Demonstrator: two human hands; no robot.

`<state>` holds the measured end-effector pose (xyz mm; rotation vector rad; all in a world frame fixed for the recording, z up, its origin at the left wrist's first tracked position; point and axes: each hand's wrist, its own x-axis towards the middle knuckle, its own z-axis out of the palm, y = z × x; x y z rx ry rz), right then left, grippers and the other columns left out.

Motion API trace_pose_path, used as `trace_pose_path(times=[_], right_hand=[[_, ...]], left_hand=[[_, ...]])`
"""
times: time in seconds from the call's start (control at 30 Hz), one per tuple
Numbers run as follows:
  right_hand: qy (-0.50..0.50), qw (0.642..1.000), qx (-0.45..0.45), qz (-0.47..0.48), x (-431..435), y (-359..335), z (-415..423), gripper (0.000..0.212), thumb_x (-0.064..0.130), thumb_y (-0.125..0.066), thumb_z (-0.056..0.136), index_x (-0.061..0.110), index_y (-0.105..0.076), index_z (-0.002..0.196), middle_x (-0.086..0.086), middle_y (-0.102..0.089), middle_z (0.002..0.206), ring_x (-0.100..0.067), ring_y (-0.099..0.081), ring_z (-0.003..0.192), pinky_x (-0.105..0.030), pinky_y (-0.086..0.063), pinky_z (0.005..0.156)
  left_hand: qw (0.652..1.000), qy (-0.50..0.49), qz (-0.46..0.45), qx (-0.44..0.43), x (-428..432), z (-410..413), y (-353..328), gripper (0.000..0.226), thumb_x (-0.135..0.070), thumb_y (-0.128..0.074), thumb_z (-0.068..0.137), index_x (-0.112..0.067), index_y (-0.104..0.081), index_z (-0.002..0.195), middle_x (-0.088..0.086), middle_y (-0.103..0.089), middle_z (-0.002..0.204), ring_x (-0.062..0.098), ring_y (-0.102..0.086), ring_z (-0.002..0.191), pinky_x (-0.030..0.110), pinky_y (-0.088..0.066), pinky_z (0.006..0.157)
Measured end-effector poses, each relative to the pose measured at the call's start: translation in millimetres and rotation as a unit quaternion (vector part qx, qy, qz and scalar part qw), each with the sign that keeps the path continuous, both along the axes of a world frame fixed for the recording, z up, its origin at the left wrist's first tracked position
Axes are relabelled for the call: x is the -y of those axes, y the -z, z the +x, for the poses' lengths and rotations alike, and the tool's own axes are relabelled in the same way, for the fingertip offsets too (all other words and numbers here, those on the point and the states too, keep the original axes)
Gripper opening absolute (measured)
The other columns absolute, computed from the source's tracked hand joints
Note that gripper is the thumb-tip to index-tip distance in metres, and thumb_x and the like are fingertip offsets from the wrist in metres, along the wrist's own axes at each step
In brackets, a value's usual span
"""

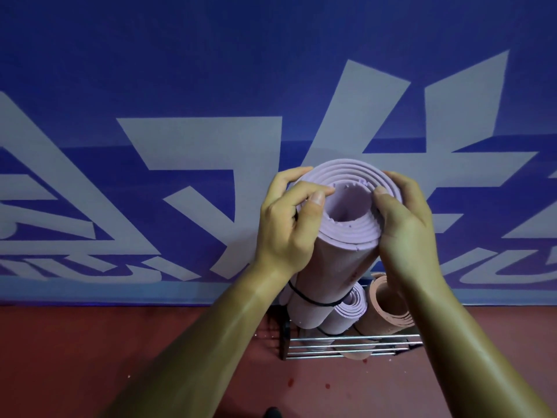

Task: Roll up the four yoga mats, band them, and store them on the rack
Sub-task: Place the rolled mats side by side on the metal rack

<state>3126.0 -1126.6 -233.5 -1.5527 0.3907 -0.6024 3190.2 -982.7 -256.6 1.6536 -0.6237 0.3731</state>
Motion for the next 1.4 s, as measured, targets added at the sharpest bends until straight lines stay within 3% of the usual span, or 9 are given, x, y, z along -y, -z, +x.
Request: trace_pose_path(times=[0.27, 0.53, 0.7, 0.87, 1.0, 1.2, 1.33, 1.4], right_hand=[[0.008, 1.000, -0.004, -0.011, -10, 2, 4, 0.027, 0.032, -0.055, 0.088, 0.032, -0.066, 0.113, 0.017, -0.072, 0.106, -0.003, -0.069, 0.100, -0.031, -0.051, 0.088], [0.014, 1.000, -0.004, -0.014, -11, 1, 1, 0.026, 0.029, -0.056, 0.087, 0.034, -0.066, 0.111, 0.021, -0.072, 0.105, 0.000, -0.068, 0.098, -0.026, -0.050, 0.084], [0.016, 1.000, 0.009, -0.004, -10, -6, -4, 0.023, 0.029, -0.056, 0.086, 0.036, -0.066, 0.105, 0.022, -0.072, 0.101, 0.003, -0.068, 0.093, -0.011, -0.050, 0.072], [0.020, 1.000, 0.015, -0.013, -6, -14, -11, 0.022, 0.025, -0.054, 0.089, 0.035, -0.065, 0.106, 0.023, -0.072, 0.100, 0.004, -0.068, 0.093, -0.010, -0.049, 0.071], [0.023, 1.000, 0.014, -0.011, -9, -10, -14, 0.023, 0.026, -0.055, 0.088, 0.036, -0.065, 0.106, 0.024, -0.072, 0.100, 0.004, -0.068, 0.092, -0.010, -0.049, 0.071], [0.022, 1.000, -0.004, -0.015, -23, -2, -10, 0.024, 0.030, -0.052, 0.090, 0.038, -0.064, 0.110, 0.026, -0.070, 0.104, 0.002, -0.066, 0.098, -0.022, -0.050, 0.083], [0.013, 1.000, -0.003, -0.014, -31, 0, 0, 0.023, 0.023, -0.053, 0.095, 0.036, -0.064, 0.109, 0.028, -0.070, 0.102, 0.006, -0.066, 0.095, -0.012, -0.049, 0.075], [0.010, 1.000, -0.010, -0.011, -34, 1, 4, 0.023, 0.025, -0.053, 0.093, 0.036, -0.065, 0.110, 0.024, -0.071, 0.104, 0.003, -0.067, 0.097, -0.018, -0.050, 0.079]], left_hand=[[1.000, -0.003, -0.014, -0.007, -7, 2, 2, 0.038, -0.027, -0.042, 0.096, -0.011, -0.076, 0.101, 0.013, -0.063, 0.120, 0.015, -0.055, 0.126, 0.020, -0.042, 0.100], [1.000, 0.006, -0.019, -0.011, -7, 1, 3, 0.038, -0.025, -0.042, 0.095, -0.011, -0.076, 0.101, 0.015, -0.062, 0.120, 0.013, -0.055, 0.124, 0.018, -0.042, 0.098], [0.999, 0.007, -0.028, 0.015, -3, -2, -2, 0.037, -0.022, -0.042, 0.095, -0.009, -0.076, 0.099, 0.011, -0.066, 0.116, 0.016, -0.055, 0.126, 0.021, -0.042, 0.099], [0.998, 0.019, -0.046, 0.026, 2, -4, -10, 0.036, -0.019, -0.042, 0.094, -0.007, -0.076, 0.097, 0.008, -0.066, 0.114, 0.017, -0.056, 0.125, 0.020, -0.043, 0.098], [0.997, 0.018, -0.057, 0.038, 1, -7, -3, 0.036, -0.019, -0.042, 0.093, -0.007, -0.076, 0.095, -0.009, -0.062, 0.117, 0.018, -0.057, 0.124, 0.022, -0.043, 0.097], [0.997, -0.004, -0.071, 0.005, -8, -5, 9, 0.038, -0.020, -0.040, 0.093, -0.005, -0.075, 0.093, 0.013, -0.063, 0.117, 0.021, -0.058, 0.122, 0.024, -0.043, 0.098], [0.997, -0.018, -0.080, 0.003, -17, 0, 11, 0.036, -0.018, -0.038, 0.094, -0.011, -0.074, 0.092, 0.000, -0.063, 0.116, 0.020, -0.058, 0.121, 0.021, -0.041, 0.098], [0.996, -0.021, -0.084, -0.002, -20, 3, 11, 0.035, -0.019, -0.038, 0.094, -0.015, -0.073, 0.092, -0.004, -0.062, 0.116, 0.020, -0.059, 0.120, 0.022, -0.042, 0.098]])
